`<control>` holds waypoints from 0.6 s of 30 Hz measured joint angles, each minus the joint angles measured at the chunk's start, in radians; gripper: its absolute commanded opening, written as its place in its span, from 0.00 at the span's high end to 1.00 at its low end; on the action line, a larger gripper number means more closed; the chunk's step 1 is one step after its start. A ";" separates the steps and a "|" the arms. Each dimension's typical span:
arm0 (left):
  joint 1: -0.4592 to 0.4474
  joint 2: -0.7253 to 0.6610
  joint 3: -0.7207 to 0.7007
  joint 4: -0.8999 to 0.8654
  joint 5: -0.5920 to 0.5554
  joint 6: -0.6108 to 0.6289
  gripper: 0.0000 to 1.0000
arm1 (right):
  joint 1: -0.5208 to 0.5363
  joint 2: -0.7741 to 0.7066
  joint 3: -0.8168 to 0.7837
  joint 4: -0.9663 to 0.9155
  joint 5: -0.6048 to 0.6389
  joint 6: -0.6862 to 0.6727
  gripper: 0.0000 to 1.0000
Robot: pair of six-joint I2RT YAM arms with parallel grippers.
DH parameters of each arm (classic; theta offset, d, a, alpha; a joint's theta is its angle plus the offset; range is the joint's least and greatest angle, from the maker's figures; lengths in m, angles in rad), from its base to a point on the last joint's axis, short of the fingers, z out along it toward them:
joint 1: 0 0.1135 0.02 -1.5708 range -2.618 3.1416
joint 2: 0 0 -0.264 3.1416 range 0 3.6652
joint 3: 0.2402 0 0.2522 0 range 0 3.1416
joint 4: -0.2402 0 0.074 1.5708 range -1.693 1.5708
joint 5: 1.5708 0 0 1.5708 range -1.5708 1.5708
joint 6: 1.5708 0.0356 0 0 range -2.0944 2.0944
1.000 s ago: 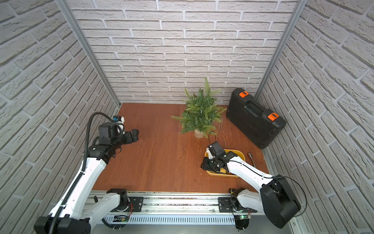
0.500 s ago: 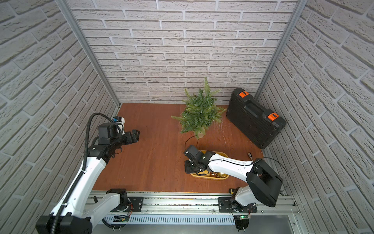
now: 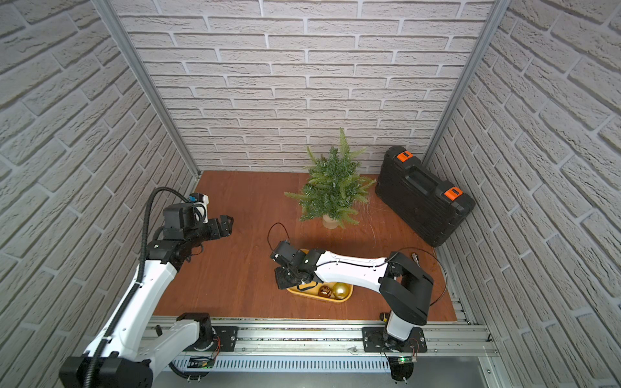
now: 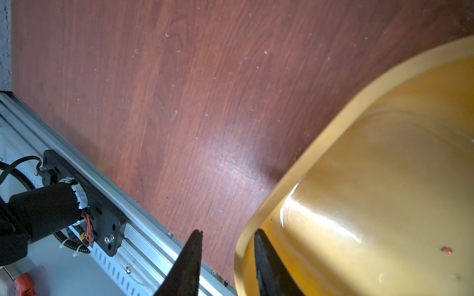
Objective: Decorate the small christmas tree with ornaments
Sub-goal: Move the container to the center of the board.
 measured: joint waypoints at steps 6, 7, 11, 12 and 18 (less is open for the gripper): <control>-0.027 0.006 0.000 -0.009 -0.015 0.003 0.02 | 0.005 0.003 0.008 -0.012 -0.059 -0.028 0.64; -0.032 0.007 0.000 -0.011 -0.021 0.005 0.02 | 0.005 0.005 0.014 -0.016 -0.074 -0.034 0.64; -0.061 0.008 0.000 -0.019 -0.048 0.017 0.02 | 0.013 0.049 0.064 -0.026 -0.145 -0.068 0.63; -0.066 0.008 0.000 -0.021 -0.052 0.020 0.02 | 0.017 0.064 0.076 -0.026 -0.161 -0.076 0.63; -0.089 0.008 0.000 -0.040 -0.085 0.031 0.02 | 0.048 0.119 0.125 -0.054 -0.212 -0.113 0.63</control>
